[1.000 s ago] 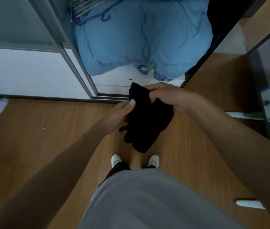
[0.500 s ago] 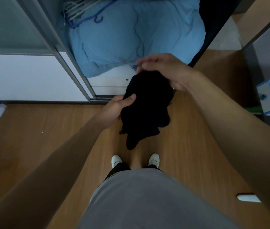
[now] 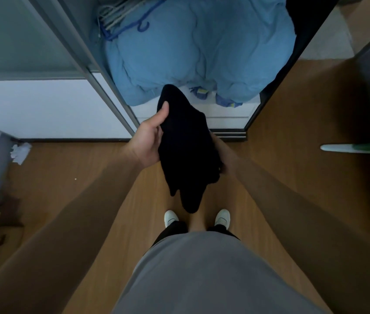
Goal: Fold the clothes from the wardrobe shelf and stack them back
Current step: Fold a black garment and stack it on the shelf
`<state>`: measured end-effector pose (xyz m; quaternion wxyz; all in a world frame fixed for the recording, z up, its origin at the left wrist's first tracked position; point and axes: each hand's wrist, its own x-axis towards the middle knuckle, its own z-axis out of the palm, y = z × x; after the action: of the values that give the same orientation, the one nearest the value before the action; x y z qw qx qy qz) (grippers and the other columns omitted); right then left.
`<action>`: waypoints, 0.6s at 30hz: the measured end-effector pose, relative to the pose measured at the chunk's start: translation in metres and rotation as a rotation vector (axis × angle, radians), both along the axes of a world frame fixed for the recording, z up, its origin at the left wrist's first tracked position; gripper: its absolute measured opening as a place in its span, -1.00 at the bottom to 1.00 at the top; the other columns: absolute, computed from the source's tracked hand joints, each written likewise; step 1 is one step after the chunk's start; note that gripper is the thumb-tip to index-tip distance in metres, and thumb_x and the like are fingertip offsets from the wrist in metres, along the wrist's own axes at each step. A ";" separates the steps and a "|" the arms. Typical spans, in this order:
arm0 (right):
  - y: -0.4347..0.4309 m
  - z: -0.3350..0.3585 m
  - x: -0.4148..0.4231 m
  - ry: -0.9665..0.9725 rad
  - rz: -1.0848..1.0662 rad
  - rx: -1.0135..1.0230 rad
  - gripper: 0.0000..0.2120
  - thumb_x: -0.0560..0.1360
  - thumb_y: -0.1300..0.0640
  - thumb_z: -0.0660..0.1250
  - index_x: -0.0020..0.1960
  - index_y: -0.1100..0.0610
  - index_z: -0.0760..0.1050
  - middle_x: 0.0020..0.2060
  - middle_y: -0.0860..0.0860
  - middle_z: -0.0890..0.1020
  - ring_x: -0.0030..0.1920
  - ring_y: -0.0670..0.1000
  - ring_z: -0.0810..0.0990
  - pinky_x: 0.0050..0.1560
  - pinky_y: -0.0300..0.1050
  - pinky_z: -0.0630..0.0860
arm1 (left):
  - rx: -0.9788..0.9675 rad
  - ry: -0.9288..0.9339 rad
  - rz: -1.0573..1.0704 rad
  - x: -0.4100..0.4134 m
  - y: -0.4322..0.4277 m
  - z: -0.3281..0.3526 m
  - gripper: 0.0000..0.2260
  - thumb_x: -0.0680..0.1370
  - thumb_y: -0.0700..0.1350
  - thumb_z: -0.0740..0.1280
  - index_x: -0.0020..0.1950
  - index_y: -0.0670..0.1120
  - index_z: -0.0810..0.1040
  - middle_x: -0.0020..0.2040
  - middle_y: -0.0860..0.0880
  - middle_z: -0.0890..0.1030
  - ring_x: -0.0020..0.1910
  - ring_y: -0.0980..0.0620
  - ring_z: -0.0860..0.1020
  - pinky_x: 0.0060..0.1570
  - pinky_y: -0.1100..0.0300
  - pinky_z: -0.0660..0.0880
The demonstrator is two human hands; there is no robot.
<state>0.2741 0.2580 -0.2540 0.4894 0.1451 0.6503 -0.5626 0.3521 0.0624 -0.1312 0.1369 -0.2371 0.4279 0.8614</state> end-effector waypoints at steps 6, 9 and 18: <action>0.015 -0.001 0.000 -0.121 0.024 -0.074 -0.25 0.09 -0.70 0.27 -0.14 -0.12 0.74 -0.09 -0.04 0.75 0.12 0.06 0.64 -0.09 0.10 0.54 | -0.034 -0.089 0.047 -0.001 -0.001 0.000 -0.60 0.55 0.24 0.34 0.18 -0.02 0.66 0.15 -0.08 0.69 0.12 -0.08 0.66 -0.07 0.07 0.64; 0.020 -0.011 0.008 -0.229 -0.084 -0.406 -0.24 0.29 -0.60 0.27 0.18 -0.05 0.68 0.28 0.05 0.61 0.37 0.13 0.50 0.28 0.23 0.44 | -0.035 -0.135 0.083 -0.006 0.003 -0.001 -0.48 0.52 0.25 0.37 0.32 -0.07 0.55 0.17 -0.12 0.68 0.13 -0.12 0.66 -0.02 0.02 0.64; 0.025 0.020 -0.026 0.275 -0.009 -0.006 -0.76 0.44 0.10 0.51 0.05 0.19 0.64 -0.13 0.11 0.74 -0.12 0.06 0.73 -0.09 -0.09 0.65 | -0.340 -0.311 0.258 -0.015 -0.018 -0.020 -0.60 0.55 0.12 0.39 0.28 -0.11 0.56 0.02 -0.08 0.72 -0.09 -0.03 0.72 -0.23 0.16 0.63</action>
<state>0.2485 0.2831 -0.2343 0.3937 0.0679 0.7087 -0.5815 0.3374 0.0445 -0.1511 0.0481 -0.4387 0.5065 0.7408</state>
